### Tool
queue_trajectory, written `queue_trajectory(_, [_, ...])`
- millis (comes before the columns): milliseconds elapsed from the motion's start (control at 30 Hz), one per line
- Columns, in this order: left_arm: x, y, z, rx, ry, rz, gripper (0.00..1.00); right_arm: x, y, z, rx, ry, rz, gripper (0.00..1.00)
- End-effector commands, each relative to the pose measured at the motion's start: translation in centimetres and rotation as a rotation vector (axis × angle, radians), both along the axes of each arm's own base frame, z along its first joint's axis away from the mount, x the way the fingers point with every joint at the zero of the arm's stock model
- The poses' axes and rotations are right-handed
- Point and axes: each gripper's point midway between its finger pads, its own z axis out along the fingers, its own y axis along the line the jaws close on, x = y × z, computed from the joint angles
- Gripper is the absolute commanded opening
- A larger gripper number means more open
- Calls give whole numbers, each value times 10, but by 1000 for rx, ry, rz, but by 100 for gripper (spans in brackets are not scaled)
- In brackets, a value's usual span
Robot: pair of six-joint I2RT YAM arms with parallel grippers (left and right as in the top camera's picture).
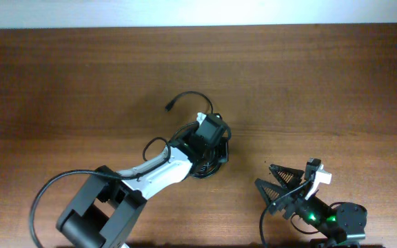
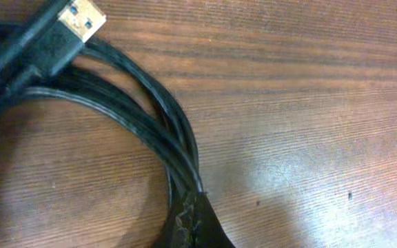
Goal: Untangle cables
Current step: 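Grasp the thick black cable loop with the left gripper and lift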
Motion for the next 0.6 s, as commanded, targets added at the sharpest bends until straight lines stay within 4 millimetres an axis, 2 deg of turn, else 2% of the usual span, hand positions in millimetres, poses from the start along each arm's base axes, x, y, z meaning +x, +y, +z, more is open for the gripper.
queue_trajectory(0, [14,-5,83,-164,-109,-22,0,-29,20,-1,16,15,203,98])
queue_trajectory(33, [15,-4,104,-194,-155,-42,0,-38,24,-1,20,15,262,98])
queue_trajectory(67, [13,1,134,-221,-229,-62,0,-41,26,0,22,15,284,98])
queue_trajectory(100, [11,5,154,-234,-280,-72,0,-42,26,0,22,15,286,98])
queue_trajectory(133, [7,18,183,-216,-373,-67,0,-38,25,-1,21,16,266,98])
queue_trajectory(167, [7,27,185,-189,-385,-38,2,-37,24,-1,20,16,258,98])
queue_trajectory(200, [8,37,181,-144,-384,-4,21,-37,24,-1,20,16,254,98])
queue_trajectory(233, [8,42,172,-109,-367,11,46,-35,23,-1,19,16,247,99])
queue_trajectory(267, [8,41,158,-85,-332,7,58,-34,22,-2,19,19,235,99])
queue_trajectory(300, [10,39,141,-62,-293,2,93,-31,21,-2,18,23,218,98])
queue_trajectory(333, [14,35,123,-43,-260,-2,99,-29,20,-4,17,33,205,98])
queue_trajectory(433, [18,6,88,-106,-177,-81,99,-27,19,-6,17,44,190,98])
queue_trajectory(467, [22,-1,69,-106,-153,-91,93,-27,19,-6,17,44,190,98])
queue_trajectory(500, [25,-3,51,-88,-128,-88,66,-27,19,-6,17,44,189,98])
queue_trajectory(533, [24,-4,36,-73,-104,-91,51,-27,18,-6,17,44,186,98])
queue_trajectory(567, [22,-5,24,-60,-80,-94,50,-27,18,-6,17,44,186,98])
